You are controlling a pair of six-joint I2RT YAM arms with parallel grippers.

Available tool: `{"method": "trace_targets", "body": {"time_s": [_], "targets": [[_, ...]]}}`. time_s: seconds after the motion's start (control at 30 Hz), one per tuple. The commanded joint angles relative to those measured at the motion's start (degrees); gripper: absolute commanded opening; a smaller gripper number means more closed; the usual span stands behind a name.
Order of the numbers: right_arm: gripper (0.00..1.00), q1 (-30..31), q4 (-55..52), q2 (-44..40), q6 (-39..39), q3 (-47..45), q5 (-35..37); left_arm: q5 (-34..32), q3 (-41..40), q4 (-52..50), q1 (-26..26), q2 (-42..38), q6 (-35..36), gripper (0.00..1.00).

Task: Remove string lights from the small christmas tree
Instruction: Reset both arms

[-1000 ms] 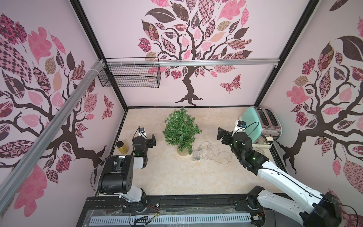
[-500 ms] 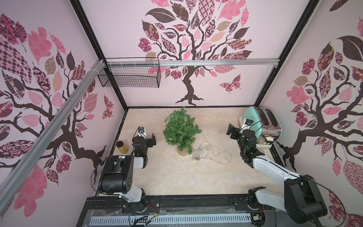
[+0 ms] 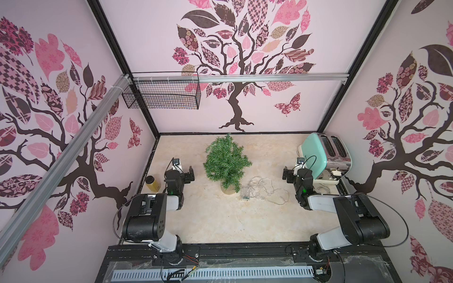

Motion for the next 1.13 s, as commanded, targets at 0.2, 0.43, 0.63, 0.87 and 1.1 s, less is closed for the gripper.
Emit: {"method": "trace_targets", "body": {"time_s": [0.2,0.43,0.63,0.87,1.1], "targets": [[1.00,-5.1,3.9,1.9,1.7,0.5,-10.9,1.8,-0.8,1.0,0.8,0.1,-0.7,0.98],[1.00,-5.3,13.2,2.4,2.2,-5.0,-9.9,1.5,-0.7,0.9,0.6,0.1,-0.6,0.98],[1.00,-5.3,15.0,2.4,2.3,-5.7,-9.2,1.3,-0.7,0.9,0.5,0.1,-0.5,0.98],[1.00,-5.3,15.4,2.4,2.2,-5.9,-9.1,0.2,-0.1,0.2,-0.1,0.4,-0.1,0.98],[1.00,-5.3,15.4,2.4,2.2,-5.9,-9.1,0.0,-0.4,0.4,-0.2,0.2,-0.3,0.98]]}}
